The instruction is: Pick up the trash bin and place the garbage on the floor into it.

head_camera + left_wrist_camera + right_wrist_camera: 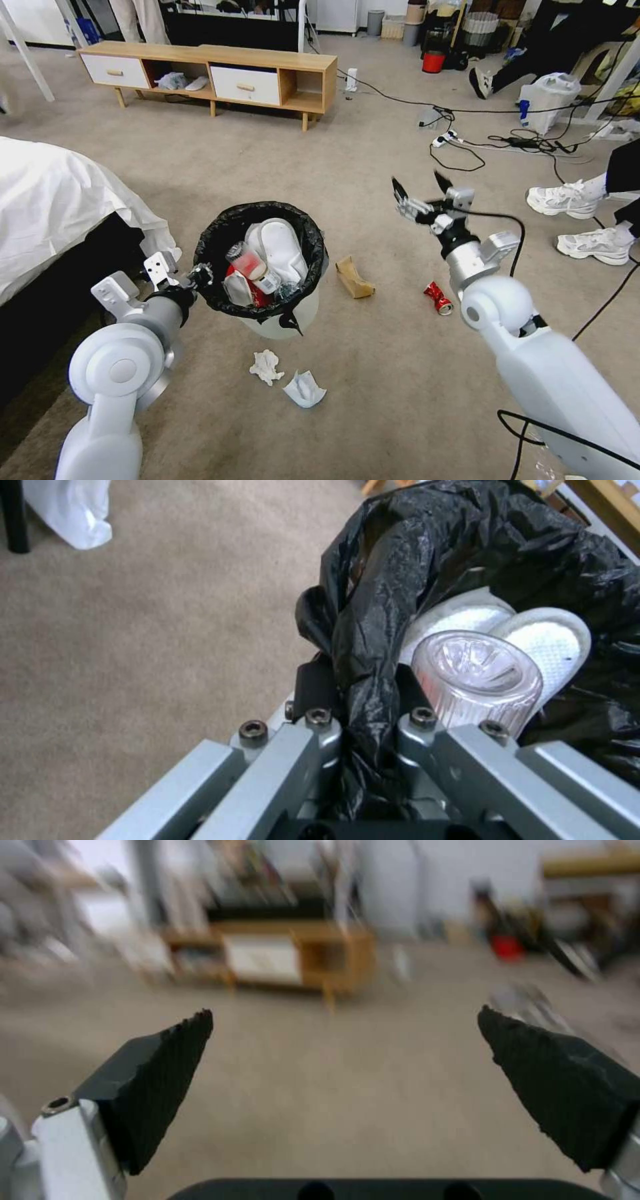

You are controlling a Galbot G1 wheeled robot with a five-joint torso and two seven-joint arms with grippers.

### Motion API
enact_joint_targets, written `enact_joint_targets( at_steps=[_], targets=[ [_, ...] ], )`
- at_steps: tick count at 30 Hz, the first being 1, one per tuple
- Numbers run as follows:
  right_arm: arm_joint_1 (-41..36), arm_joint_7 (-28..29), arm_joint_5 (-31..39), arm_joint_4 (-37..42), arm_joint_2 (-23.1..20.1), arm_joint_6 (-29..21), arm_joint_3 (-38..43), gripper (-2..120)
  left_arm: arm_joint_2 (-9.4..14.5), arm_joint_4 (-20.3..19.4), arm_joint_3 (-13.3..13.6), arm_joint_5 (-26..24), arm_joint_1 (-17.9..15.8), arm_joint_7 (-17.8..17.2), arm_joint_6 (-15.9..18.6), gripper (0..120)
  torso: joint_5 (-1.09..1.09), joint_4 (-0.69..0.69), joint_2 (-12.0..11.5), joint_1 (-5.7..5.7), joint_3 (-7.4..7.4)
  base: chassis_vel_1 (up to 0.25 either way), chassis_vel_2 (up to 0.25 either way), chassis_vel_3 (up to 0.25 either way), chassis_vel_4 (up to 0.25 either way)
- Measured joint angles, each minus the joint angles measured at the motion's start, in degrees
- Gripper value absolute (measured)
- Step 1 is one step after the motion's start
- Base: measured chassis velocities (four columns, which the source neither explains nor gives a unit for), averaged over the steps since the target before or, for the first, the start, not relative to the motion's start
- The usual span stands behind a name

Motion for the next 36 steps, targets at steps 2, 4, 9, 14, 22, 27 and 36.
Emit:
enact_joint_targets(
  at_steps=[2,4,9,14,22,27,36],
  targets=[
    [-0.89,3.27,-0.26,-2.11,0.83,-1.54,-2.07,100,0.20,-0.32,-0.22,0.12,0.18,0.23,-0.14,4,-0.01,-0.01,0.00,0.00,0.00,0.000,0.000,0.000,0.000],
    [-1.20,3.88,-0.87,-3.28,1.33,-1.51,-3.04,100,0.30,-0.41,-0.36,0.13,0.24,0.29,-0.17,4,0.00,-0.01,0.00,0.00,0.00,0.000,0.000,0.000,0.000],
    [-1.79,4.10,-2.77,-7.06,3.35,-0.50,-5.78,100,0.70,-0.80,-0.86,0.17,0.49,0.49,-0.36,4,-0.01,0.00,0.00,0.00,0.00,0.000,0.000,0.000,0.000],
    [-2.05,3.94,-3.94,-9.31,4.40,0.32,-7.44,100,0.92,-1.04,-1.25,0.14,0.79,0.66,-0.63,4,-0.02,0.00,0.00,0.00,0.00,0.000,0.000,0.000,0.000],
    [-3.06,3.21,-5.25,-12.49,5.43,1.26,-10.71,100,1.15,-1.68,-1.48,-0.20,1.05,1.22,-0.82,4,-0.01,-0.01,0.00,0.00,0.00,0.000,0.000,0.000,0.000],
    [-3.29,2.58,-5.39,-14.31,6.09,1.79,-11.75,100,1.13,-1.73,-1.28,-0.19,1.12,1.34,-0.79,4,-0.01,-0.01,0.00,0.00,0.00,0.000,0.000,0.000,0.000],
    [-3.55,1.99,-5.63,-15.44,6.22,2.34,-12.49,100,0.90,-1.72,-1.06,0.16,1.08,1.52,-0.77,4,-0.01,-0.01,0.00,0.00,0.00,0.049,0.048,0.045,0.046]
  ],
)
